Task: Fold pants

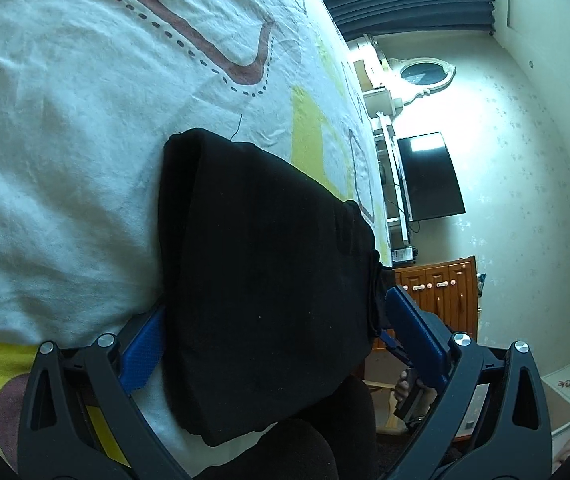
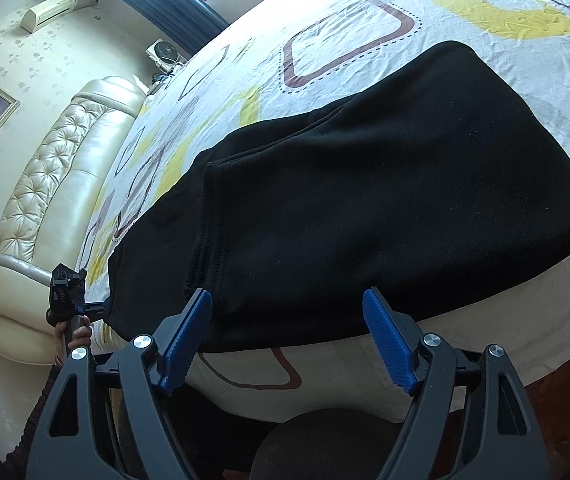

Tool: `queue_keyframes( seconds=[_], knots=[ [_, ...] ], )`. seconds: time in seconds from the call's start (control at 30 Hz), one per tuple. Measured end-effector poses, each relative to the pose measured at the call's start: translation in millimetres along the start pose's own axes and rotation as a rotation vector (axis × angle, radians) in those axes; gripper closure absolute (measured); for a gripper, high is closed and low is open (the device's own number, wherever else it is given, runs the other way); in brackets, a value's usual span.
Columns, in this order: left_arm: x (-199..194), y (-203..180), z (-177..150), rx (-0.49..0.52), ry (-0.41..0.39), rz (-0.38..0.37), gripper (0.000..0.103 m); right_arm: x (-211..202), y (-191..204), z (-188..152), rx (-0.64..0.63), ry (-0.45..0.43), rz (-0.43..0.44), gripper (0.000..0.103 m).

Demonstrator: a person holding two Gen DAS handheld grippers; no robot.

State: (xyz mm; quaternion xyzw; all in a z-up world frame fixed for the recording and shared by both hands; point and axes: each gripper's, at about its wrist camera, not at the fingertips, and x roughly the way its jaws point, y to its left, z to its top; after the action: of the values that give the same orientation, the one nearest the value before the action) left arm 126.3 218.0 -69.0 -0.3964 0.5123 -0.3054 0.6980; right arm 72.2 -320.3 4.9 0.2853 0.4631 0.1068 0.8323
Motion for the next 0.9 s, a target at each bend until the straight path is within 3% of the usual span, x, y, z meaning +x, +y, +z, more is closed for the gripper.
queue_keyframes(
  seconds=[0.2, 0.43, 0.53, 0.57, 0.63, 0.73, 0.83, 0.9],
  knots=[
    [21.2, -19.6, -6.8, 0.101, 0.037, 0.056, 0.003, 4.1, -4.2, -2.3, 0.035, 0.014, 0.029, 0.025],
    [24.4, -16.7, -3.3, 0.035, 0.026, 0.087, 0.003, 6.2, -3.0, -3.4, 0.044, 0.026, 0.042, 0.025],
    [29.9, -25.1, -7.1, 0.003, 0.032, 0.015, 0.003, 5.8, -3.1, -4.8, 0.036, 0.029, 0.039, 0.025],
    [33.1, -25.8, -8.0, -0.005, 0.038, 0.024, 0.009, 5.8, -3.1, -4.9, 0.036, 0.03, 0.04, 0.025],
    [41.3, -24.5, -9.2, -0.021, 0.064, 0.081, 0.042, 4.9, -5.9, -5.8, 0.04, 0.03, 0.043, 0.025],
    [40.8, -15.1, -8.2, -0.067, 0.075, 0.145, 0.072, 5.5, -5.1, -6.1, 0.043, 0.03, 0.044, 0.025],
    [34.8, -2.2, -7.0, -0.152, 0.081, 0.11, 0.077, 5.9, -2.9, -6.8, 0.045, 0.035, 0.049, 0.025],
    [34.4, -1.4, -5.9, -0.152, 0.082, 0.123, 0.08, 7.1, -1.4, -7.2, 0.043, 0.041, 0.057, 0.025]
  ],
)
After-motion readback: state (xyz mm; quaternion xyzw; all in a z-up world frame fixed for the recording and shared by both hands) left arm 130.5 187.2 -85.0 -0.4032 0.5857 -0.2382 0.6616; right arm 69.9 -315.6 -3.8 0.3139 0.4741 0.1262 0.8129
